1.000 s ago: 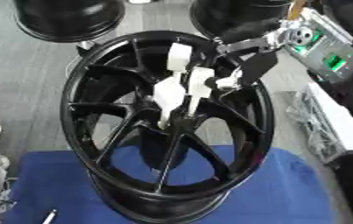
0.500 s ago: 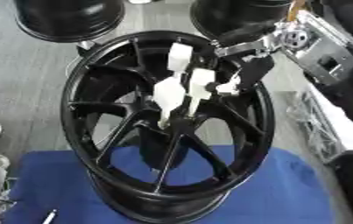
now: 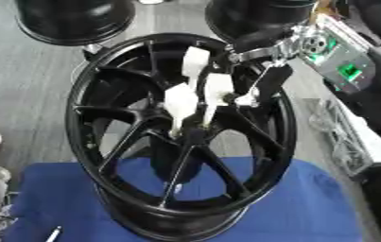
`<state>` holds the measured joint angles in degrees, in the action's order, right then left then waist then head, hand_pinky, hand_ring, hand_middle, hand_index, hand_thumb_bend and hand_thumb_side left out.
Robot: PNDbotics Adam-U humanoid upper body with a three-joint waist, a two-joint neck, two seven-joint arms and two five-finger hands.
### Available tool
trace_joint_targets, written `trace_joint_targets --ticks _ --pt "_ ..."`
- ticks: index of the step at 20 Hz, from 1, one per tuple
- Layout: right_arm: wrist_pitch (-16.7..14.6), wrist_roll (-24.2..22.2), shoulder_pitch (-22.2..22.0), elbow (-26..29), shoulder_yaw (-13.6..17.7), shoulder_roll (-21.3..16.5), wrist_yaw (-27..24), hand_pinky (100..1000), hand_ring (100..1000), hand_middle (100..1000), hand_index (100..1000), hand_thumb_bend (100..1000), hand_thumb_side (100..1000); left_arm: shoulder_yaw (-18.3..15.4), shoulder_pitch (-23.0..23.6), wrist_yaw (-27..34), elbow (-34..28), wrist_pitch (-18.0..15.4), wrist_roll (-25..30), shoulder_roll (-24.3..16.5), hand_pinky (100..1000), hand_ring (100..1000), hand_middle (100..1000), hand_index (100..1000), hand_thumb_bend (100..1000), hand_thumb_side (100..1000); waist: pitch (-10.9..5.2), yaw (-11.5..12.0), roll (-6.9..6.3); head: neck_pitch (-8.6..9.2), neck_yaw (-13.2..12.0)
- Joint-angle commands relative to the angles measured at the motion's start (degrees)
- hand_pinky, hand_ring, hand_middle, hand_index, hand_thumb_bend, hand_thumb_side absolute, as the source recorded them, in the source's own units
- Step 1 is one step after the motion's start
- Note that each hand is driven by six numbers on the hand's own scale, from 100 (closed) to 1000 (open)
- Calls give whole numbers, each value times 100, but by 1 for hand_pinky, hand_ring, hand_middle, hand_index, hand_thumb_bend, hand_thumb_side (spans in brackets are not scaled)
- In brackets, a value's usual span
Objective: Pull the pin out of the wheel hub.
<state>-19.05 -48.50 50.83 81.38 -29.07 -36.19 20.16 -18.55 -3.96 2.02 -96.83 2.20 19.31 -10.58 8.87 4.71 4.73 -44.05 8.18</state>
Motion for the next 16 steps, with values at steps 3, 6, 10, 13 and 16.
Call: trace_joint_targets --ticks 3,6,10,13,16 --pt "-232 -4 -117 195 72 -235 67 725 666 547 895 100 282 3 -46 16 -115 -11 19 -72 688 1000 618 760 510 564 -53 3 -40 -6 15" --pt "-202 127 -183 295 73 -278 67 714 647 509 873 100 277 5 -51 16 -116 -11 23 -70 688 1000 618 760 509 564 -48 7 -41 -6 23" --pt "-185 348 -207 370 86 -297 53 700 619 460 831 100 273 6 -52 19 -117 -11 25 -69 689 1000 618 760 508 564 -45 9 -42 -6 29" --pt "-191 579 -211 415 108 -309 42 691 597 424 787 100 267 6 -51 20 -117 -11 25 -70 689 1000 618 760 508 565 -45 8 -41 -6 28" --pt "-187 857 -209 466 143 -325 -6 680 577 398 705 100 259 5 -51 22 -117 -11 24 -71 689 1000 618 760 507 565 -46 4 -41 -6 27"
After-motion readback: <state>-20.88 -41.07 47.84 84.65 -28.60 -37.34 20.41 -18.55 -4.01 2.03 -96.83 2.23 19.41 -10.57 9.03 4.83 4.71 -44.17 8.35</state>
